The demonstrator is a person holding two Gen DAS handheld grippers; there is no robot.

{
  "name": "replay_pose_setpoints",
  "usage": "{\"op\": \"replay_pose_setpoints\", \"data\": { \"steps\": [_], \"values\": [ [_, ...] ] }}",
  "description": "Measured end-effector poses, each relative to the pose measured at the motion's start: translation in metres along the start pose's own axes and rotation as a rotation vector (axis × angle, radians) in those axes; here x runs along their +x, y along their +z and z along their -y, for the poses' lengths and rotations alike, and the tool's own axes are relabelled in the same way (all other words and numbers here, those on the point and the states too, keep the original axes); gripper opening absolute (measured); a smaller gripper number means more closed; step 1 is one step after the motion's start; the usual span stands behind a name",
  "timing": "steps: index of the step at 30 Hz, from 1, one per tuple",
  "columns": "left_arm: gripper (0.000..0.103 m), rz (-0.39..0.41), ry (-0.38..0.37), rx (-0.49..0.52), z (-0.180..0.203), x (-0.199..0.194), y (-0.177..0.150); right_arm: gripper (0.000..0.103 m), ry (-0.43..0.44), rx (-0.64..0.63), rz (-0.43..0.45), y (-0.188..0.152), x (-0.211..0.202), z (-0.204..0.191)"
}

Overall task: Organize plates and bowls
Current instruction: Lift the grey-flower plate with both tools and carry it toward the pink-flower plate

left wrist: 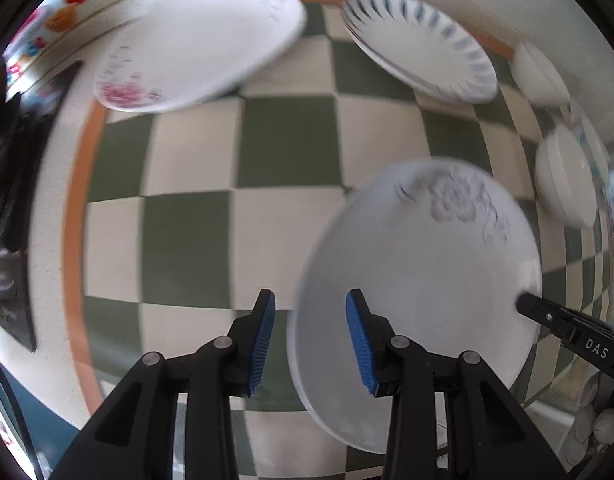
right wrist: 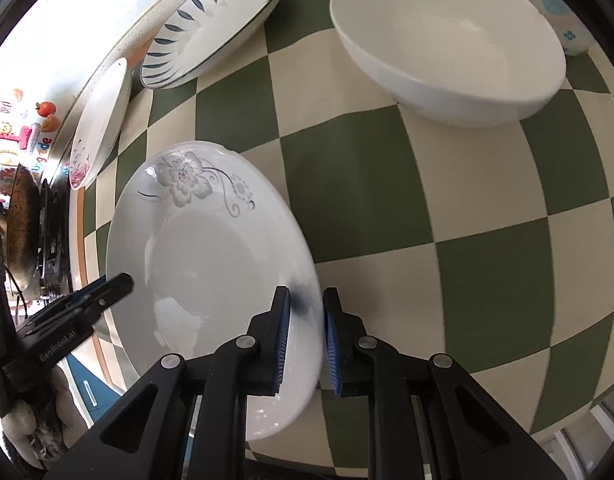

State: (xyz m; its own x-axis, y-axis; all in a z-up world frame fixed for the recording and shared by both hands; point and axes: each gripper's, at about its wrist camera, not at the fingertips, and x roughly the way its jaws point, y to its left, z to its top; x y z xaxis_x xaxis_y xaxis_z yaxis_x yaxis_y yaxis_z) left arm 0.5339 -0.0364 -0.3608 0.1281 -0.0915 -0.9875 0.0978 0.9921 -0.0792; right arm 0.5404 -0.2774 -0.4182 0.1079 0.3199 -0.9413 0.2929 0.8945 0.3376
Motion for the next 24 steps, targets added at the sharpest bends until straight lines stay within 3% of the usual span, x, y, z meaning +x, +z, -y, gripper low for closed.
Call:
{"op": "replay_pose_setpoints", "data": {
  "steps": [4,7,9,11,12,13,17,24],
  "values": [
    [0.036,0.092,-0.025,-0.114,-0.032,-0.046,0.005,0.019,-0.032,-0.012,0.012,0.001,-0.029,0.005],
    [0.046,0.143,-0.042,-0.215,-0.066,-0.071,0.012,0.020,-0.033,-0.089,0.061,-0.001,-0.064,-0.014],
    [0.049,0.160,-0.066,-0.276,-0.089,-0.083,0.028,0.027,-0.007,-0.141,0.088,0.003,-0.083,-0.037],
    [0.050,0.165,-0.081,-0.325,-0.107,-0.080,0.043,0.050,0.065,-0.195,0.104,0.018,-0.093,-0.072],
    [0.050,0.160,-0.085,-0.355,-0.120,-0.076,0.053,0.055,0.107,-0.224,0.107,0.029,-0.093,-0.089],
    [0.050,0.159,-0.084,-0.385,-0.130,-0.071,0.062,0.061,0.139,-0.252,0.112,0.044,-0.089,-0.109],
    [0.050,0.139,-0.097,-0.473,-0.169,-0.040,0.100,0.061,0.142,-0.326,0.136,0.107,-0.055,-0.176],
    [0.050,0.103,-0.054,-0.511,-0.211,0.001,0.158,0.061,0.029,-0.377,0.111,0.213,0.021,-0.249]
  ]
}}
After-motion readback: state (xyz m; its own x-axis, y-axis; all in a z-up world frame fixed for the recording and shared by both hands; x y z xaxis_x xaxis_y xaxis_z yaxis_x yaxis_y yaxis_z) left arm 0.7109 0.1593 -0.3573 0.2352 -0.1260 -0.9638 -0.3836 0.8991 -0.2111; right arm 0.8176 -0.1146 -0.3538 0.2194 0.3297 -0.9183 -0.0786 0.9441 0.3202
